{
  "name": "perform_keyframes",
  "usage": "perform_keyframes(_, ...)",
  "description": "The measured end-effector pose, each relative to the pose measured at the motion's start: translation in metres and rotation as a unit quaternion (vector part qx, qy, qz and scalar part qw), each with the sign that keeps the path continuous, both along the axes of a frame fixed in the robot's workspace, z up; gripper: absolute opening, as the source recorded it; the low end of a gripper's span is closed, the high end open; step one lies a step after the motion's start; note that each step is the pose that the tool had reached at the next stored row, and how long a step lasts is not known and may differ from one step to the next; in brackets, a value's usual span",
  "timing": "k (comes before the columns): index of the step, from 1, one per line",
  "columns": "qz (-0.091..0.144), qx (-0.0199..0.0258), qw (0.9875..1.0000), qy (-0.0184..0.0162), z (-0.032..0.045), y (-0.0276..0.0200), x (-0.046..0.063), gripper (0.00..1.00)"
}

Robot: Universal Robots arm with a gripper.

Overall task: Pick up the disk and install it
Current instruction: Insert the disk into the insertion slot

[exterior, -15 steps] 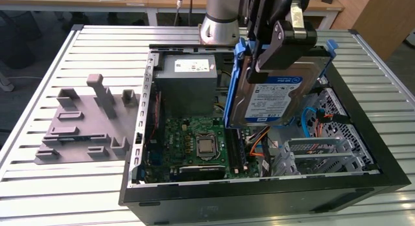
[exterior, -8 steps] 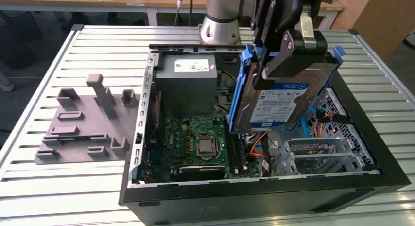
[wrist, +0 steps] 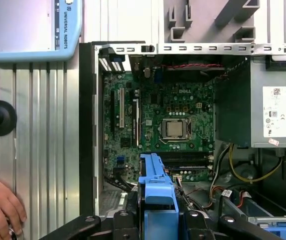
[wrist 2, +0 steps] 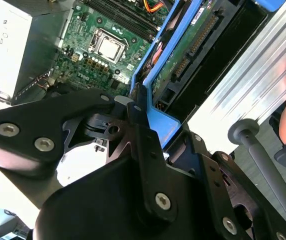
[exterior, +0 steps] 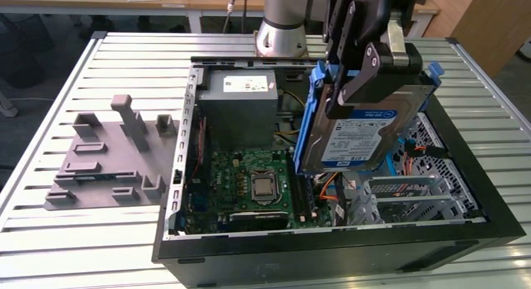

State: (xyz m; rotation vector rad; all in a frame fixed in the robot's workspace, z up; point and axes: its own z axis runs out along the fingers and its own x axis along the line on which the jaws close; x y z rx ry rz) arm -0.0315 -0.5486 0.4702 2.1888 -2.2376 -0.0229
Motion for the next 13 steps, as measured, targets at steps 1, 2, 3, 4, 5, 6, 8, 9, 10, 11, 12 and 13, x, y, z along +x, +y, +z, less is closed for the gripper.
perform_keyframes(1, 0.000, -0.0001, 1.0000, 0.0000, -0.0004, -0.0004, 0.000, 0.36)
perform_keyframes(2, 0.000, -0.0002, 1.0000, 0.0000, -0.0007, -0.0007, 0.001, 0.36)
perform_keyframes(3, 0.000, 0.0000, 1.0000, 0.0000, -0.0013, -0.0010, 0.001, 0.36)
perform_keyframes(4, 0.000, 0.0000, 1.0000, 0.0000, -0.0018, -0.0012, 0.002, 0.36)
perform_keyframes(5, 0.000, -0.0001, 1.0000, 0.0000, -0.0021, -0.0014, 0.002, 0.36)
perform_keyframes(6, 0.000, -0.0001, 1.0000, 0.0000, -0.0026, -0.0018, 0.004, 0.36)
perform_keyframes(8, 0.000, -0.0001, 1.0000, 0.0000, -0.0033, -0.0030, 0.008, 0.36)
perform_keyframes(9, 0.000, 0.0000, 1.0000, 0.0000, -0.0035, -0.0035, 0.010, 0.36)
perform_keyframes(10, 0.000, 0.0000, 1.0000, 0.0000, -0.0038, -0.0041, 0.011, 0.36)
perform_keyframes(11, 0.000, 0.0000, 1.0000, 0.0000, -0.0040, -0.0048, 0.012, 0.36)
perform_keyframes(12, 0.000, -0.0001, 1.0000, 0.0000, -0.0042, -0.0055, 0.013, 0.36)
perform_keyframes(13, 0.000, 0.0000, 1.0000, 0.0000, -0.0045, -0.0063, 0.014, 0.36)
